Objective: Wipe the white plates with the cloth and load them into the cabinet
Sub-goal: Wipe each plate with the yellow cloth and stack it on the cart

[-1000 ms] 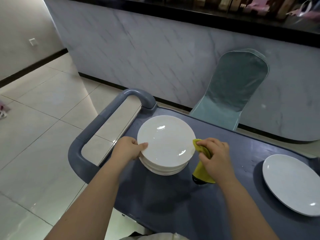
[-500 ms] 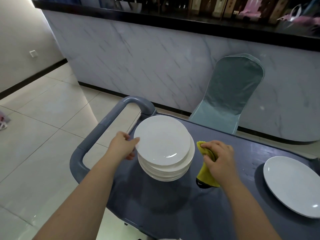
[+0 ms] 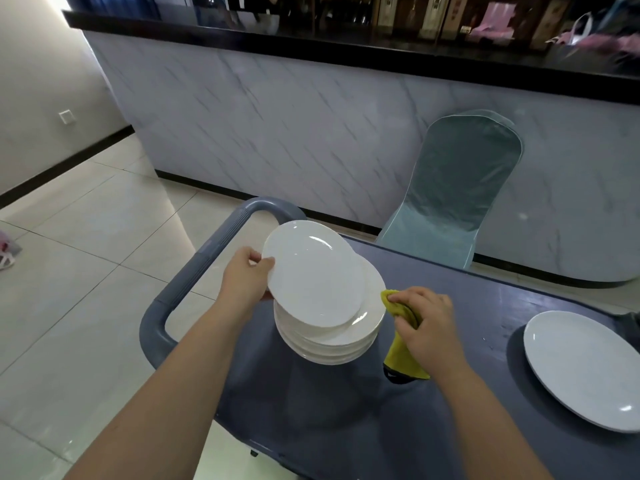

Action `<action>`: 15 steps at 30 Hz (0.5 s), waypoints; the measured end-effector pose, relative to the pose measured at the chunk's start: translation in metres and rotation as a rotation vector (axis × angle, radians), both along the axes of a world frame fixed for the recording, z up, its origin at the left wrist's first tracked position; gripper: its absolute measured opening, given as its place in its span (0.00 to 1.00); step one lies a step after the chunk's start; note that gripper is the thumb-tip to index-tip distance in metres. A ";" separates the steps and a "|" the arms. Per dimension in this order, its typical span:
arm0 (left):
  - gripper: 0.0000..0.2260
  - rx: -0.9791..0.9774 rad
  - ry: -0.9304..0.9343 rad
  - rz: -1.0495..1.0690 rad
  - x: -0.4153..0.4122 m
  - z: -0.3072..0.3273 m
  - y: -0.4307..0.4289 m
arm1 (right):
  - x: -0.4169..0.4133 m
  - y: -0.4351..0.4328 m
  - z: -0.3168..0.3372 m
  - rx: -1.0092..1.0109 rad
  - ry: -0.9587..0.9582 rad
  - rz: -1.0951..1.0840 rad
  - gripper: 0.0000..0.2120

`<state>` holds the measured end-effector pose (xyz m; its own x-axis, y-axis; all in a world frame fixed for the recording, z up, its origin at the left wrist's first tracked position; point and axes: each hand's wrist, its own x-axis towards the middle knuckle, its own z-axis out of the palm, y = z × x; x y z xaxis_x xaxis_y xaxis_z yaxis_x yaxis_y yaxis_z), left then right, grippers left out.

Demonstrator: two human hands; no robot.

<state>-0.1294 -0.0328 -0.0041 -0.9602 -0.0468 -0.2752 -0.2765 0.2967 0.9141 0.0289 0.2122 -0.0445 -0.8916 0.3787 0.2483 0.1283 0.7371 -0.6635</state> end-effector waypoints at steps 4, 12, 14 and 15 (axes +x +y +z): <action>0.08 -0.051 0.153 -0.096 -0.010 0.047 0.010 | -0.004 -0.002 0.003 0.018 0.028 0.026 0.16; 0.04 0.062 0.085 -0.208 -0.020 0.093 0.002 | 0.002 -0.009 0.009 0.236 0.311 0.101 0.16; 0.04 0.255 -0.092 -0.178 -0.014 0.087 -0.020 | 0.009 -0.010 0.017 0.198 0.379 0.069 0.12; 0.06 0.351 -0.187 -0.177 -0.008 0.081 -0.030 | 0.011 -0.008 0.023 0.156 0.408 0.044 0.11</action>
